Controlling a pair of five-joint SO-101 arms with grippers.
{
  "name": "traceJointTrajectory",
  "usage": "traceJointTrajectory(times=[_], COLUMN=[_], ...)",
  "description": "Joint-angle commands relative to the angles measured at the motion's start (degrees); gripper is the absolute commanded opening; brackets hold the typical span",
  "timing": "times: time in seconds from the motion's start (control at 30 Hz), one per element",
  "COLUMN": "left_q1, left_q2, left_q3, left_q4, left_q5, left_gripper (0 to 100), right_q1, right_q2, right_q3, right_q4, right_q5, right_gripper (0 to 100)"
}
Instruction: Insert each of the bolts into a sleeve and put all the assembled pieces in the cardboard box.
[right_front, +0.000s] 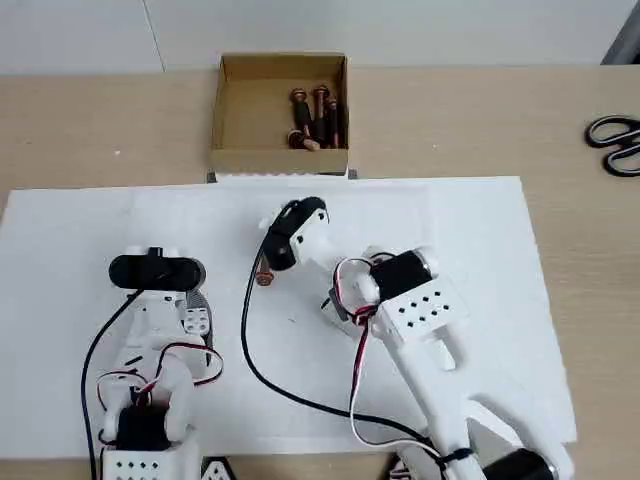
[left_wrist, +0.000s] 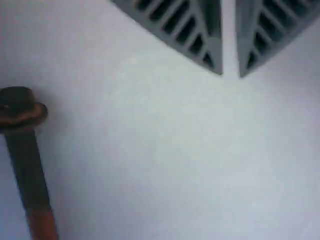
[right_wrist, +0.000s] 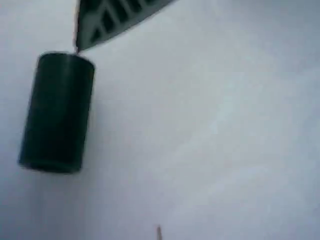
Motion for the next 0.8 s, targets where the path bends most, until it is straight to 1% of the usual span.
traceJointTrajectory(times=[0.0, 0.27, 0.47, 0.77], left_q1=[0.09, 0.09, 0.09, 0.09], left_q2=[-0.53, -0.53, -0.53, -0.53], left_q3=[-1.54, -1.54, -1.54, -1.54], left_q4=[0.09, 0.09, 0.09, 0.09], left_q5=[0.0, 0.0, 0.0, 0.0], left_gripper=[1, 1, 1, 1], right_q1=[-1.36, -4.53, -4.35, -4.35], right_q2=[-1.27, -1.27, -1.19, -1.19], right_q3=[0.18, 1.58, 2.11, 7.56], right_q4=[-1.36, -1.36, -2.95, -7.96], right_q5=[0.53, -1.67, -1.67, -1.58], right_gripper=[14.4, 14.4, 14.4, 14.4])
